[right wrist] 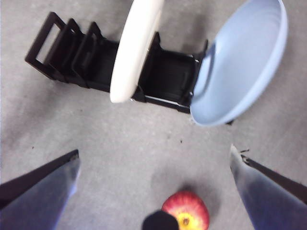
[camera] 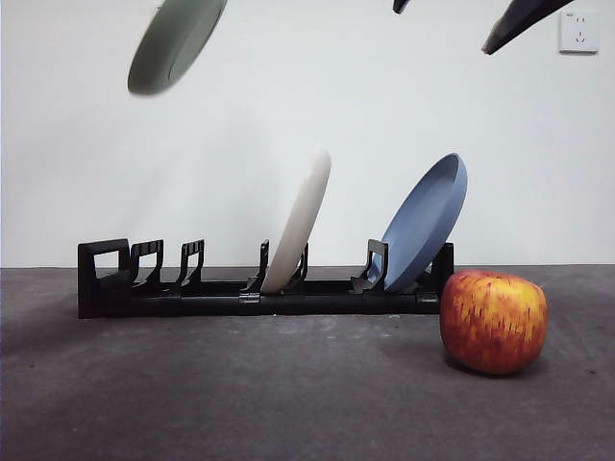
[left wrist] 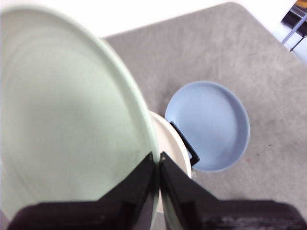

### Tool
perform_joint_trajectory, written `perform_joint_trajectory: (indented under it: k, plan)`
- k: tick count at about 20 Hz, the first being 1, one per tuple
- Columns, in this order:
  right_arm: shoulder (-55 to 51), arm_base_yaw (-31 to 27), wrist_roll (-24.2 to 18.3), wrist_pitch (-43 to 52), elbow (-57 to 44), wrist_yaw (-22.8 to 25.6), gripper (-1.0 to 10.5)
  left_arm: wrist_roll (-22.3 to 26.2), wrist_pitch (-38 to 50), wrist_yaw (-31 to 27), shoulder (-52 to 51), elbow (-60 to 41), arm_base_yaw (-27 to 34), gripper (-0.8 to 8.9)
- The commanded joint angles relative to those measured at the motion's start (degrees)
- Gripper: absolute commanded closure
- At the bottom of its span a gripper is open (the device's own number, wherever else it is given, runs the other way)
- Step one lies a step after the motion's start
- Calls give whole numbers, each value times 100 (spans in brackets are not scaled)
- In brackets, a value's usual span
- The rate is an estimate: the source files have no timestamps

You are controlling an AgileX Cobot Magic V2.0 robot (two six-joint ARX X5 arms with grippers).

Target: Take the green plate from the plate rack,put the plate on the table,take the apple from the table,put the apple in the plate

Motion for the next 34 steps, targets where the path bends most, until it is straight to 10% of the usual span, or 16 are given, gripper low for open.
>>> perform_joint_trajectory:
  k: [1, 7, 13, 23, 34]
  plan:
    - [22, -2, -120, 26, 17, 114, 254, 168, -13, 0, -256, 11, -151, 822]
    - [20, -2, -264, -111, 17, 131, 254, 319, -24, -326, -1150, -481, -953, 822]
    - [20, -4, -273, -238, 17, 133, 254, 356, -24, -1220, -3300, -3340, -1853, 822]
    - [20, -4, -273, -743, 17, 133, 255, -1670, 13, -2280, -6725, -8411, -2616, 822]
    - [20, 0, -269, -1241, 17, 131, 255, -1537, 3585, -2085, -4937, -10091, -2743, 822]
